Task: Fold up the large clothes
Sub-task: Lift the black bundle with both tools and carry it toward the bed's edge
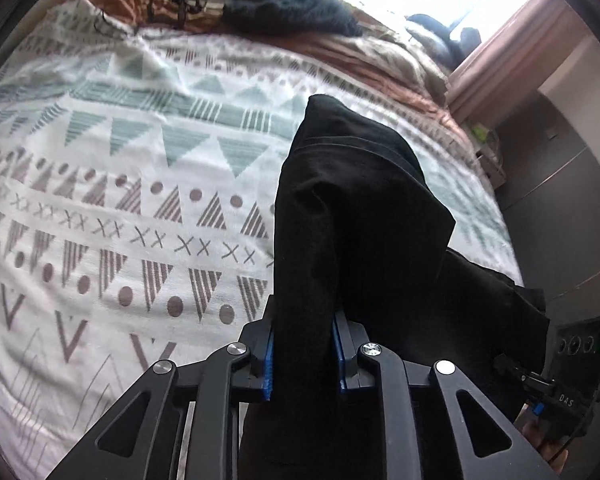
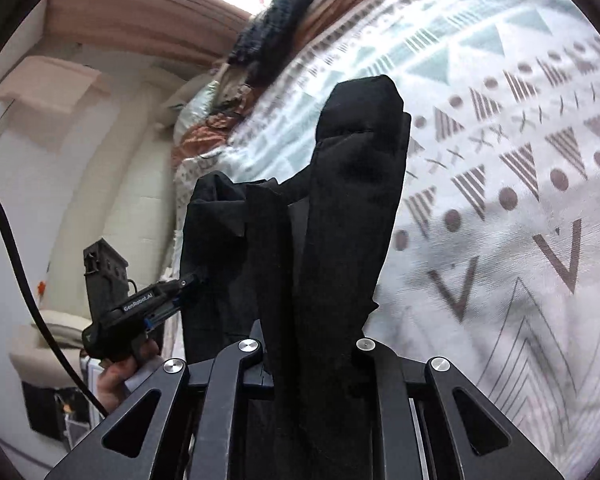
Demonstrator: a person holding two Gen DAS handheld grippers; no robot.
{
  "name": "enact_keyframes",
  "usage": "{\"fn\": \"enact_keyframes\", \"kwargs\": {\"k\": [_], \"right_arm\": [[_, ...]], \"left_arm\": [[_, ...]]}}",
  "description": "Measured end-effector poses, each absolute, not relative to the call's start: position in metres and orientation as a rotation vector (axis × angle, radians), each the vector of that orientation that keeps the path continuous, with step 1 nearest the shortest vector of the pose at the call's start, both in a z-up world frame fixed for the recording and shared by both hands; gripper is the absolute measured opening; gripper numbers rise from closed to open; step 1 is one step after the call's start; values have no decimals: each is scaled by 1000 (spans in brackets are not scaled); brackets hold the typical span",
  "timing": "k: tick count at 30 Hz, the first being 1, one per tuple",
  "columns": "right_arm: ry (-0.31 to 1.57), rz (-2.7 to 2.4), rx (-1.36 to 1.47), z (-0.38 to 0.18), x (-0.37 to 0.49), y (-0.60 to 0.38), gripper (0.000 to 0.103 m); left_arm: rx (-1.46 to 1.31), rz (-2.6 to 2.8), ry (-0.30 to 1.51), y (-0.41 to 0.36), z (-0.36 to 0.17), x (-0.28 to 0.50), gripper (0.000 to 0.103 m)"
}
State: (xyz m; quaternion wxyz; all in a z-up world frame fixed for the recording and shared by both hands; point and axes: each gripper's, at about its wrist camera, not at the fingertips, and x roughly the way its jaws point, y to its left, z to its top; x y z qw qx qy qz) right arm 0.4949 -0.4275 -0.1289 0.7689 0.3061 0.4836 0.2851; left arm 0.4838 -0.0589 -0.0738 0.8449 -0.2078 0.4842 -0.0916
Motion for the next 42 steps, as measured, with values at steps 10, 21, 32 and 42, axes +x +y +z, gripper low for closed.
{"fn": "enact_keyframes", "kwargs": {"k": [10, 21, 32, 42], "right_arm": [[912, 707, 598, -48, 443, -403, 16], [805, 819, 503, 26, 403, -340, 16], [793, 955, 414, 61, 387, -240, 16], [811, 1098, 371, 73, 369, -139, 16]], "left_arm": [[-491, -232, 894, -39, -12, 444, 20], [-530, -222, 752, 20, 46, 398, 20], [-526, -111, 666, 115, 88, 348, 19], [-541, 2, 610, 205, 103, 297, 19]]}}
